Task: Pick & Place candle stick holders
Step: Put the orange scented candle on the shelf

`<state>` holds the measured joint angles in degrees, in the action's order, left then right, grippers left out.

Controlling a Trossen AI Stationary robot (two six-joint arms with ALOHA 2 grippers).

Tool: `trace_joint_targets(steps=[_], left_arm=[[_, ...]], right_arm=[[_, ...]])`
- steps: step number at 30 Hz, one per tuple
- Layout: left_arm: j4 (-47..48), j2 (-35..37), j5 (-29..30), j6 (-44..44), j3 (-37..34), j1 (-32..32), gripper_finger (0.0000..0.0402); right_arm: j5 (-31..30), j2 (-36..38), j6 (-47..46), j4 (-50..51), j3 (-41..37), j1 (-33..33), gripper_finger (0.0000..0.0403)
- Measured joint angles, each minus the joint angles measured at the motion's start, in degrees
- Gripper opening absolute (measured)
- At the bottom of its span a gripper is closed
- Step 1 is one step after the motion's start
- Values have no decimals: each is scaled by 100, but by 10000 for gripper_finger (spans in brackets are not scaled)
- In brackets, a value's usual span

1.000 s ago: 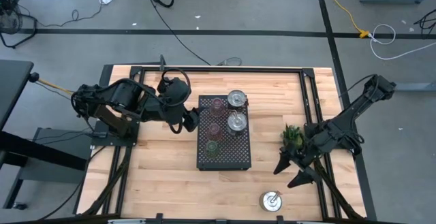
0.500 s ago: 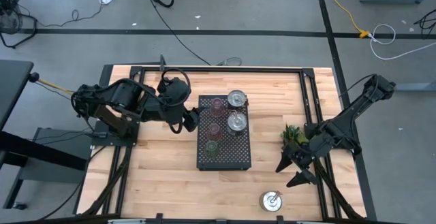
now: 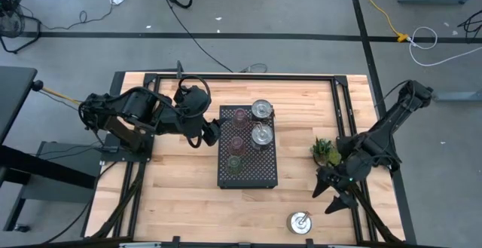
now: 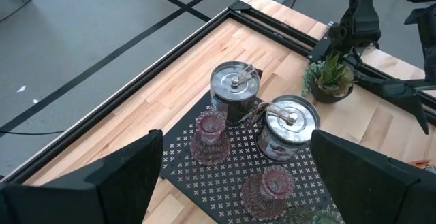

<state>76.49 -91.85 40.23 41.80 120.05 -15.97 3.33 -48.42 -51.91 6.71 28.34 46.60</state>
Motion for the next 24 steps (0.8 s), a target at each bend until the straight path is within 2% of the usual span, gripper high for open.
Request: trace_joint_targets(steps=[5, 9, 16, 21, 24], left_arm=[[-2, 0, 0, 2, 0, 1, 374], [-2, 0, 0, 2, 0, -1, 374], [-2, 0, 0, -4, 0, 0, 374], [-2, 0, 0, -24, 0, 1, 374], [-2, 0, 0, -162, 0, 1, 374]], right_arm=[[-447, 0, 168, 481, 0, 364, 400], [-769, 0, 422, 540, 0, 417, 400], [-1702, -50, 1048, 842, 2, 423, 400], [-1877, -185, 1002, 890, 2, 426, 400], [-1749, -244, 824, 857, 2, 445, 400]])
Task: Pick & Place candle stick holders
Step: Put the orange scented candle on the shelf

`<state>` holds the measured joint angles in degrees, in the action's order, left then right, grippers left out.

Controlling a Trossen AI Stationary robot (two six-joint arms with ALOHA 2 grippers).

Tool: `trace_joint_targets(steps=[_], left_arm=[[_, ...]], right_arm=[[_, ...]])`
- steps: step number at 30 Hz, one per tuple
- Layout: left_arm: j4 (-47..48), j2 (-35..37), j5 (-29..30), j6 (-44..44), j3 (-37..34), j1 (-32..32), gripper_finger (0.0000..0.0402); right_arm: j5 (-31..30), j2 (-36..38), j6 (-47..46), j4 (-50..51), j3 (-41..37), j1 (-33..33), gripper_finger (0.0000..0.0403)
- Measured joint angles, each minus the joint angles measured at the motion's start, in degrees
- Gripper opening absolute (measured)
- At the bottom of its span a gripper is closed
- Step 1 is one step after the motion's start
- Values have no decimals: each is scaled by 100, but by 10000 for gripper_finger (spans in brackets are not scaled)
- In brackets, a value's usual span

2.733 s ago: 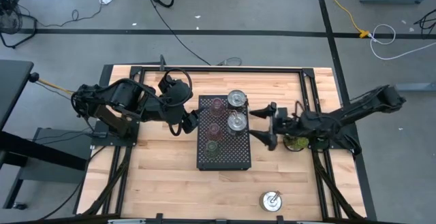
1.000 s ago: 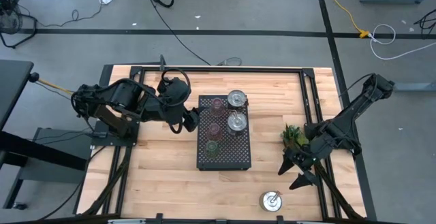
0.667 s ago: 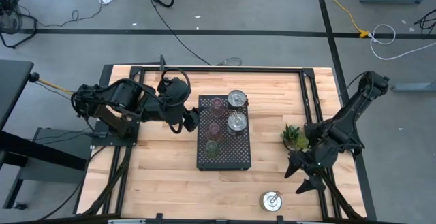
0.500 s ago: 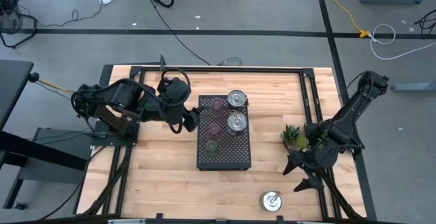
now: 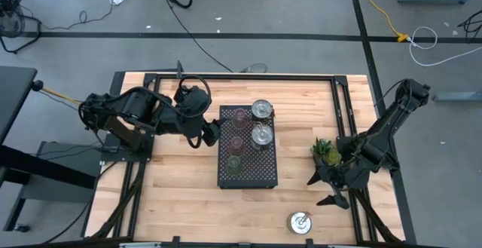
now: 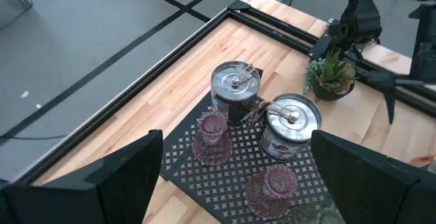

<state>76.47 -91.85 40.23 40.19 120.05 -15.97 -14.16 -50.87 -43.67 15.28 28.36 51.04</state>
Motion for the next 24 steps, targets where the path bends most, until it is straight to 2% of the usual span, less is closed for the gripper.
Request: trace_joint_targets(steps=[3, 9, 11, 17, 24], left_arm=[[0, 0, 2, -180, 0, -2, 374], [-273, 0, -18, -294, 0, -4, 374], [-460, 0, -197, -294, 0, -2, 374], [-983, 0, -203, -795, 0, 40, 374], [-1403, 0, -151, -1131, 0, 40, 374]], right_arm=[[57, -9, -90, 127, 0, 112, 400], [97, -30, 446, 847, 2, 510, 400], [39, -31, 706, 850, -40, 742, 400], [-147, -29, 968, -507, -568, 1374, 400], [-1141, -29, 864, -1656, -1437, 1755, 400]])
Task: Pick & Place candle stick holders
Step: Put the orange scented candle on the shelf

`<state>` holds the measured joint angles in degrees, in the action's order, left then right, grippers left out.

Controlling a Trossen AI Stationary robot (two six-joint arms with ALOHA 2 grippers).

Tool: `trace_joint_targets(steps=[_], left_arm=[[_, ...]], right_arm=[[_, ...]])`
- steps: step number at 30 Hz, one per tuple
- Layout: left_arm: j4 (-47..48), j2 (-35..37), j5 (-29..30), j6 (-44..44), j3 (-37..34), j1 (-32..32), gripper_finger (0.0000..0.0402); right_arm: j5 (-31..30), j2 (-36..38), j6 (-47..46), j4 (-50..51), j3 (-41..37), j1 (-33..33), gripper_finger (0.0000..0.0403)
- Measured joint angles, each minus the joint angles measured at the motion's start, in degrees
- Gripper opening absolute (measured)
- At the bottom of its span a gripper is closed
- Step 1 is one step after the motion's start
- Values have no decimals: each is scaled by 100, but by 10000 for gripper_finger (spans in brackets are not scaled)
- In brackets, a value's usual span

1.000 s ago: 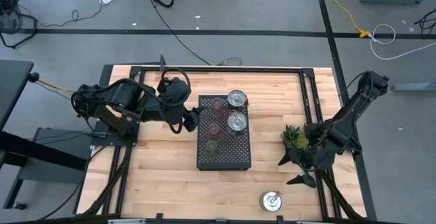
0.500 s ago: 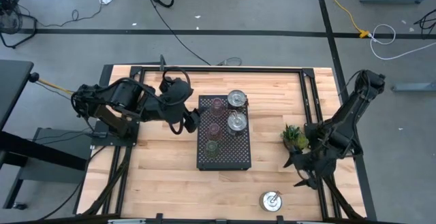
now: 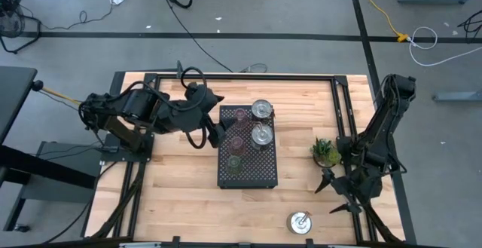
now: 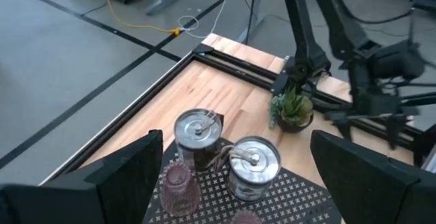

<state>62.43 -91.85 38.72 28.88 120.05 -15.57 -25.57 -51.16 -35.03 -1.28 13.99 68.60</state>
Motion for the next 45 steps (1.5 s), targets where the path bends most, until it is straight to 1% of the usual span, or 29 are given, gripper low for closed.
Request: trace_joint_targets(steps=[2, 4, 8, 14, 17, 20, 22, 24, 26, 30, 35, 39, 43, 45], left_arm=[[-19, 0, 0, 3, 0, -3, 374], [-55, 0, 2, 1, 0, -3, 374], [-55, 0, 2, 3, 0, -3, 374], [-140, 0, 2, 7, 0, -3, 374], [-198, 0, 2, 13, 0, -4, 374], [-202, 0, 2, 27, 0, -5, 374], [-203, 0, 2, 36, 0, -3, 374], [-205, 0, 2, 36, 0, -3, 374], [-205, 0, 2, 38, 0, -5, 374], [-232, 0, 1, 38, 0, -3, 374], [-259, 0, -111, 38, 0, -3, 374], [-264, 0, -149, 38, 0, -16, 374], [-266, 0, -149, 38, 0, -14, 374], [-278, 0, -149, 38, 0, -14, 374]], right_arm=[[-48, -2, -82, -232, -211, 6, 400], [-54, 0, -66, -732, -431, 10, 400], [-217, -2, 292, -1521, -744, 79, 400], [-464, -279, 481, -1715, -846, 227, 400], [-573, -669, 654, -2152, -845, 327, 400], [-572, -1140, 669, -2808, -845, 454, 400], [-692, -1439, 685, -3136, -842, 536, 400], [-683, -1682, 685, -3394, -831, 561, 400], [-733, -1899, 694, -3567, -759, 571, 400], [-1082, -2403, 746, -3606, -688, 531, 400], [-1092, -2987, 634, -3822, -672, 527, 400], [-1142, -3428, 596, -4352, -671, 525, 400], [-1388, -3751, 796, -4778, -484, 445, 400], [-1319, -3911, 899, -4738, -345, 339, 400]])
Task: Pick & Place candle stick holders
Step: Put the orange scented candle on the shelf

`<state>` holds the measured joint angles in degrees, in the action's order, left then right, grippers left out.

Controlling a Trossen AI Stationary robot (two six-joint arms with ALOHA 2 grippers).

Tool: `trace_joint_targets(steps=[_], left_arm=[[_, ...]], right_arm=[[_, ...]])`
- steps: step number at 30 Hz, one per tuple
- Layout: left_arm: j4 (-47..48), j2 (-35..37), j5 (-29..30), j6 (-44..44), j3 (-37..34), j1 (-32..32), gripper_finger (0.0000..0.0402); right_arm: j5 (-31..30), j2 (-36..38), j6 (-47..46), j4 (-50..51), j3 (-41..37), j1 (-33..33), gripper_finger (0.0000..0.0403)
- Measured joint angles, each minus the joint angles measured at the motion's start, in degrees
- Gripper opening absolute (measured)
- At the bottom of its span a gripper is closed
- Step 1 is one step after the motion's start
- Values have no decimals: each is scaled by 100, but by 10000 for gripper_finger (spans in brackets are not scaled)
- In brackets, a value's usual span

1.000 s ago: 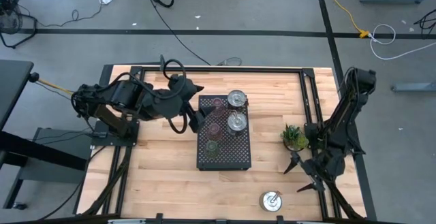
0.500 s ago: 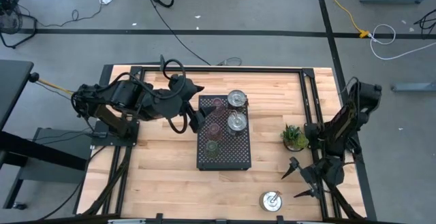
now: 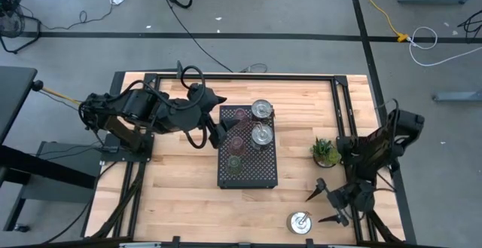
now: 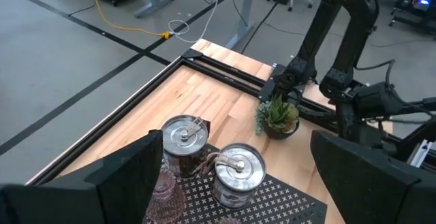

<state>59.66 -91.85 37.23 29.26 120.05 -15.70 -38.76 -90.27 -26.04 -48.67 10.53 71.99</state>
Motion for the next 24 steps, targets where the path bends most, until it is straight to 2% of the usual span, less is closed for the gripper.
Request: trace_joint_targets(steps=[4, 7, 16, 20, 24], left_arm=[[-89, 0, -2, -4, 0, 0, 374], [-158, 0, -38, -119, 0, 0, 374], [-223, -2, -133, -295, 0, 0, 374], [-275, -2, -133, -293, 0, 0, 374], [-280, -2, -135, -295, 0, -1, 374]], right_arm=[[343, -369, 69, 24, 256, -114, 400], [341, -525, 175, 22, 406, -135, 400], [327, -581, 522, 10, 570, -463, 400], [543, -581, 540, 34, 570, -631, 400], [593, -581, 137, 35, 570, -634, 400]])
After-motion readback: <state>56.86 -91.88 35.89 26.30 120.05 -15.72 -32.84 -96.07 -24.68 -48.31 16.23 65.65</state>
